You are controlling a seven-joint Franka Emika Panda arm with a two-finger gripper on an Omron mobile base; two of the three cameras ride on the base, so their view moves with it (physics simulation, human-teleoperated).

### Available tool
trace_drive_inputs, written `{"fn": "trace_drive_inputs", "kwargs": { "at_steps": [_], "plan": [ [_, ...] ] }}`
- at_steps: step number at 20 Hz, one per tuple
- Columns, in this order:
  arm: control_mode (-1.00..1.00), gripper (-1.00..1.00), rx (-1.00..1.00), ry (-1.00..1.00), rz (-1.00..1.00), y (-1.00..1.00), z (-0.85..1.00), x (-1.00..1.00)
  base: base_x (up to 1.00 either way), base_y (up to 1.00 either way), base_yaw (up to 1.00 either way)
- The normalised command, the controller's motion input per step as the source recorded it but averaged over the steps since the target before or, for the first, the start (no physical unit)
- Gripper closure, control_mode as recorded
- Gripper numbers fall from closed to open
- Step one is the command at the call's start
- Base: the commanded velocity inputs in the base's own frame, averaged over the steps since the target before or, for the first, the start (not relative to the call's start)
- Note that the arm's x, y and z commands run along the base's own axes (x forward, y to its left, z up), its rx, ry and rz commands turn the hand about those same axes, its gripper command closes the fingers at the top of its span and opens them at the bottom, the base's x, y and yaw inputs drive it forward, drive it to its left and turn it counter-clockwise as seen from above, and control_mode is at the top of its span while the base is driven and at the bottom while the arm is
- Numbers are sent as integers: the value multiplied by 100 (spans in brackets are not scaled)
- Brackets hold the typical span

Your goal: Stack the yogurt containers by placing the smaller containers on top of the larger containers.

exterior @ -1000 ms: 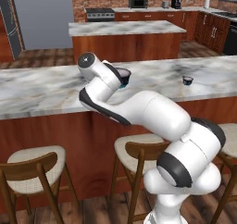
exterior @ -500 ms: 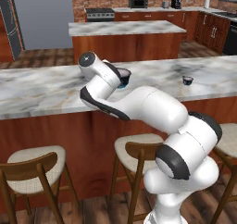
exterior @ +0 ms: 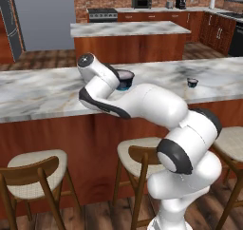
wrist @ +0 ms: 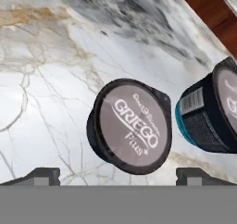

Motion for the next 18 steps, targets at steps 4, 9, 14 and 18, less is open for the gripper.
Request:
{"fn": "trace_drive_inputs", "kwargs": {
  "at_steps": [4, 9, 14, 18],
  "plan": [
    [-100, -100, 0, 7, 0, 9, -7, 1, 0, 0, 0],
    [-100, -100, 0, 1, 0, 0, -5, 14, 0, 0, 0],
    [-100, -100, 0, 0, 0, 0, -10, 17, 0, 0, 0],
    [-100, -100, 0, 0, 0, 0, -16, 14, 0, 0, 0]
  ]
}}
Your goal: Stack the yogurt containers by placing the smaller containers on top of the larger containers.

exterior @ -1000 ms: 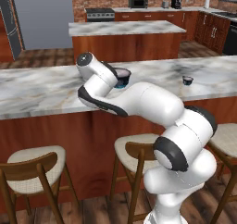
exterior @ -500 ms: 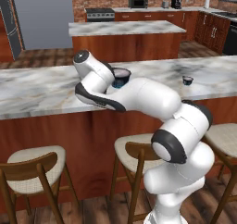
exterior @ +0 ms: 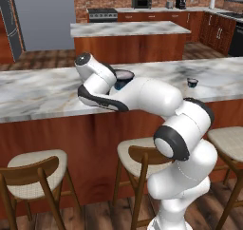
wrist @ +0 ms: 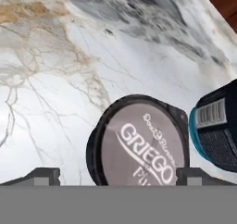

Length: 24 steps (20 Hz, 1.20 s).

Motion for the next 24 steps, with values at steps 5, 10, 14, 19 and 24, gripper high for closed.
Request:
{"fn": "trace_drive_inputs", "kwargs": {
  "at_steps": [5, 10, 14, 19, 24],
  "plan": [
    [-100, -100, 0, 0, 0, 0, -13, 6, 0, 0, 0],
    [-100, -100, 0, 0, 0, -3, -12, 1, 0, 0, 0],
    [-100, 100, 0, 0, 0, -9, -13, 0, 0, 0, 0],
    [-100, 100, 0, 0, 0, -22, -17, 0, 0, 0, 0],
    [-100, 100, 0, 0, 0, -32, -27, 0, 0, 0, 0]
  ]
}}
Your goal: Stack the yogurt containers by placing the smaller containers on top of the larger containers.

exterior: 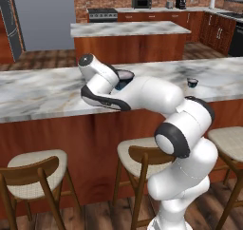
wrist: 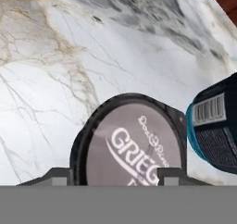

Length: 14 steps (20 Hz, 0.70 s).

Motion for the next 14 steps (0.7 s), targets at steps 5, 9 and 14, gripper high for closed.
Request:
{"fn": "trace_drive_inputs", "kwargs": {
  "at_steps": [5, 9, 14],
  "plan": [
    [-100, 100, -2, -1, 1, -9, -12, -2, 0, 0, 0],
    [-100, 100, -8, -8, 3, 7, 3, -2, 0, 0, 0],
    [-100, 100, -8, -6, 4, 6, 16, 0, 0, 0, 0]
  ]
}}
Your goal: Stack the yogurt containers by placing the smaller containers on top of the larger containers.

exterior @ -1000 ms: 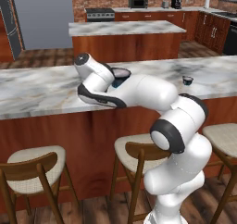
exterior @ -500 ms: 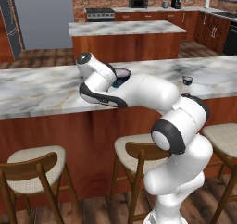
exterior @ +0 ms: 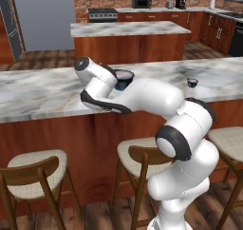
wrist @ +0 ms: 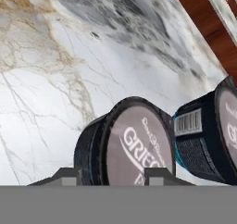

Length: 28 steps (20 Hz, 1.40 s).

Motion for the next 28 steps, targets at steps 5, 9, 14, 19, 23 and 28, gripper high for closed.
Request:
{"fn": "trace_drive_inputs", "kwargs": {
  "at_steps": [5, 9, 14, 19, 23, 28],
  "plan": [
    [-100, 100, -5, -2, 4, 0, 23, 5, 0, 0, 0],
    [-100, 100, -2, 0, 9, 0, 23, 14, 0, 0, 0],
    [-100, 100, 0, 0, 11, -2, 32, 7, 0, 0, 0],
    [-100, 100, 0, 0, 9, -7, 39, 1, 0, 0, 0],
    [-100, 100, -1, 0, 6, -13, 31, 0, 0, 0, 0],
    [-100, 100, -2, 0, 3, -18, 24, 0, 0, 0, 0]
  ]
}}
